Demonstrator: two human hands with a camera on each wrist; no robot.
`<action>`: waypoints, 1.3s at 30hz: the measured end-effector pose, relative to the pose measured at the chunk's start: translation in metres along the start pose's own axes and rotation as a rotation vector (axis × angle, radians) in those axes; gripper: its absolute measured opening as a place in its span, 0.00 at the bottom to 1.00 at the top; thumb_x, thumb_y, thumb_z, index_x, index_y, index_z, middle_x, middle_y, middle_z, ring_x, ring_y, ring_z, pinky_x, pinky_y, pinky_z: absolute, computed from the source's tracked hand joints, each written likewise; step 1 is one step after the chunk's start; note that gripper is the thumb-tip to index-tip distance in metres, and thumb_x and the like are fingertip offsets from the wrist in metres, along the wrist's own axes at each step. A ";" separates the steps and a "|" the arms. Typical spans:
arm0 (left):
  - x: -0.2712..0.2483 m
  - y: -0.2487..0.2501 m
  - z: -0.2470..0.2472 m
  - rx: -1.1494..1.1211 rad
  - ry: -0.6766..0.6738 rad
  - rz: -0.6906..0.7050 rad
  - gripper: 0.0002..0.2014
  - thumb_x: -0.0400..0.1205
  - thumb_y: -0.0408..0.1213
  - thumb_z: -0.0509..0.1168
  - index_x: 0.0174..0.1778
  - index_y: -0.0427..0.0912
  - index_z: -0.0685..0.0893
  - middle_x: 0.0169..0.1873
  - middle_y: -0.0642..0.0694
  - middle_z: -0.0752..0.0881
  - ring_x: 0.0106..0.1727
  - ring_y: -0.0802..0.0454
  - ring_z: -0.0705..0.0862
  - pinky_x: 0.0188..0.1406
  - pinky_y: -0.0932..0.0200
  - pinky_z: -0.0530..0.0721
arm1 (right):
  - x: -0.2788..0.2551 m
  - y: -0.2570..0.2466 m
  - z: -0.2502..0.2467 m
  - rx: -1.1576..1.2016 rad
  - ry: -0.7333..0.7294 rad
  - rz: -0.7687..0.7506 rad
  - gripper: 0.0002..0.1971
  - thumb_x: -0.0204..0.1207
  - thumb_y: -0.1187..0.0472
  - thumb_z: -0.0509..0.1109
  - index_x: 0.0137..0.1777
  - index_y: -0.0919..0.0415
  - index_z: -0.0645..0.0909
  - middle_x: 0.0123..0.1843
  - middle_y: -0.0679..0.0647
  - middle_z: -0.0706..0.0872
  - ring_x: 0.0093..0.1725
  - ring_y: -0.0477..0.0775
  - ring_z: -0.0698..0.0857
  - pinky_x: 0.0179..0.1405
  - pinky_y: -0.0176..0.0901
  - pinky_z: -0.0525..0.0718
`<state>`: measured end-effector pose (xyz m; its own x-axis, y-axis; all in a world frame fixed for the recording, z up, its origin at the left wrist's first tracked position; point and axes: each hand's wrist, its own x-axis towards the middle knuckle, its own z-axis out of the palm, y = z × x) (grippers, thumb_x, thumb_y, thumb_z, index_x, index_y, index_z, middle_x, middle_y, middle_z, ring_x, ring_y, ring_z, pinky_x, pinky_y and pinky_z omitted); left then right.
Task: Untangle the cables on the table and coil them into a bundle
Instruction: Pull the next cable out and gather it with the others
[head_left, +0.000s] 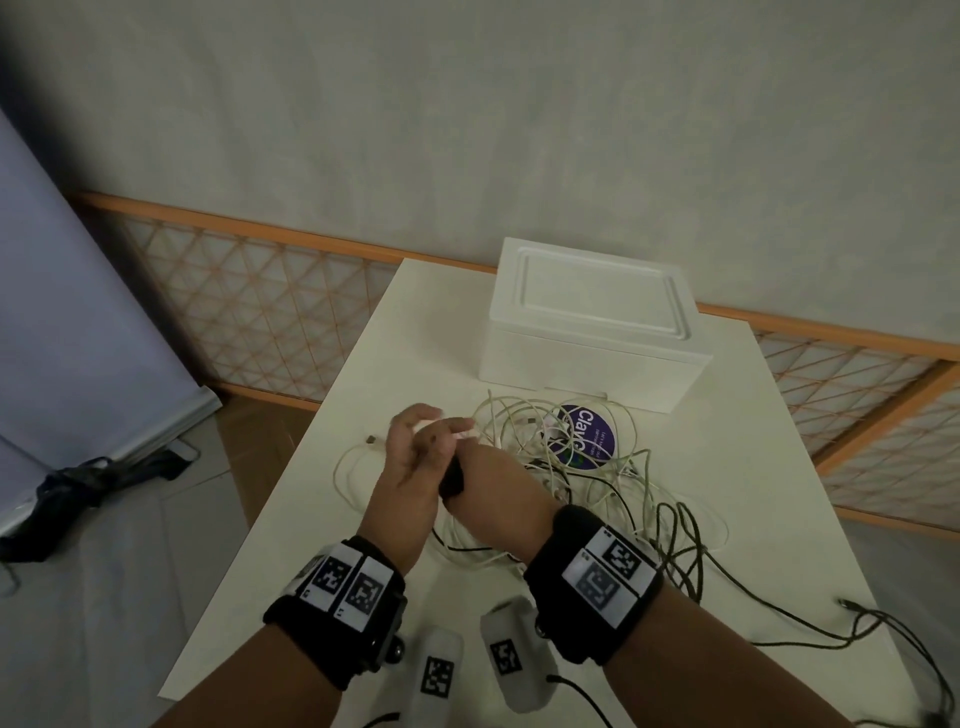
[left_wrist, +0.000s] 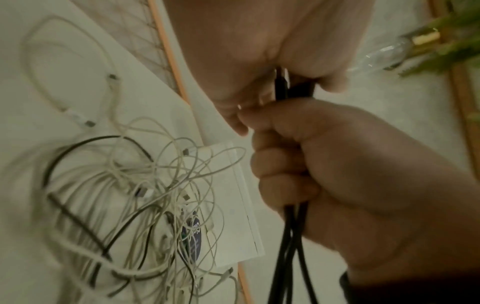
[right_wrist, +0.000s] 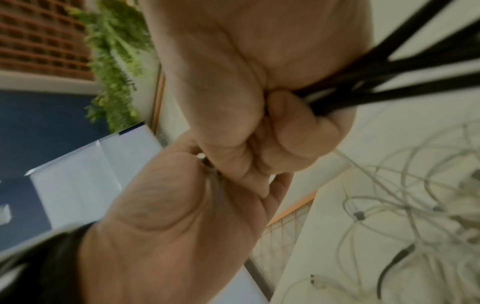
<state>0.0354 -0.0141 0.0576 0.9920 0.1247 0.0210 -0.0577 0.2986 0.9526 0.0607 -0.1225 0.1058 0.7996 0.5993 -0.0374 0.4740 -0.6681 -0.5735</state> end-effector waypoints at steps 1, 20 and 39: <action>-0.003 -0.008 -0.008 -0.093 -0.056 -0.054 0.33 0.65 0.59 0.78 0.62 0.58 0.71 0.62 0.46 0.86 0.66 0.48 0.83 0.68 0.46 0.79 | -0.003 0.003 0.001 0.000 -0.017 0.011 0.08 0.78 0.67 0.60 0.50 0.66 0.81 0.42 0.61 0.85 0.35 0.54 0.79 0.28 0.39 0.69; -0.046 -0.039 0.040 -0.215 -0.058 -0.196 0.43 0.58 0.62 0.81 0.64 0.40 0.80 0.59 0.30 0.85 0.62 0.38 0.84 0.59 0.48 0.84 | -0.047 0.017 -0.005 0.138 -0.208 0.056 0.12 0.68 0.73 0.67 0.52 0.70 0.81 0.41 0.57 0.80 0.38 0.55 0.79 0.28 0.36 0.71; -0.042 -0.007 0.068 -0.255 0.280 -0.076 0.18 0.78 0.51 0.63 0.26 0.46 0.86 0.29 0.47 0.89 0.40 0.48 0.88 0.50 0.51 0.84 | -0.083 0.045 -0.024 -0.018 -0.245 0.102 0.11 0.81 0.54 0.62 0.49 0.62 0.77 0.42 0.57 0.80 0.36 0.53 0.77 0.31 0.42 0.72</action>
<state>0.0013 -0.0860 0.0708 0.9274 0.3363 -0.1640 -0.0463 0.5381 0.8416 0.0246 -0.2126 0.1024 0.7317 0.6158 -0.2922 0.4035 -0.7368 -0.5425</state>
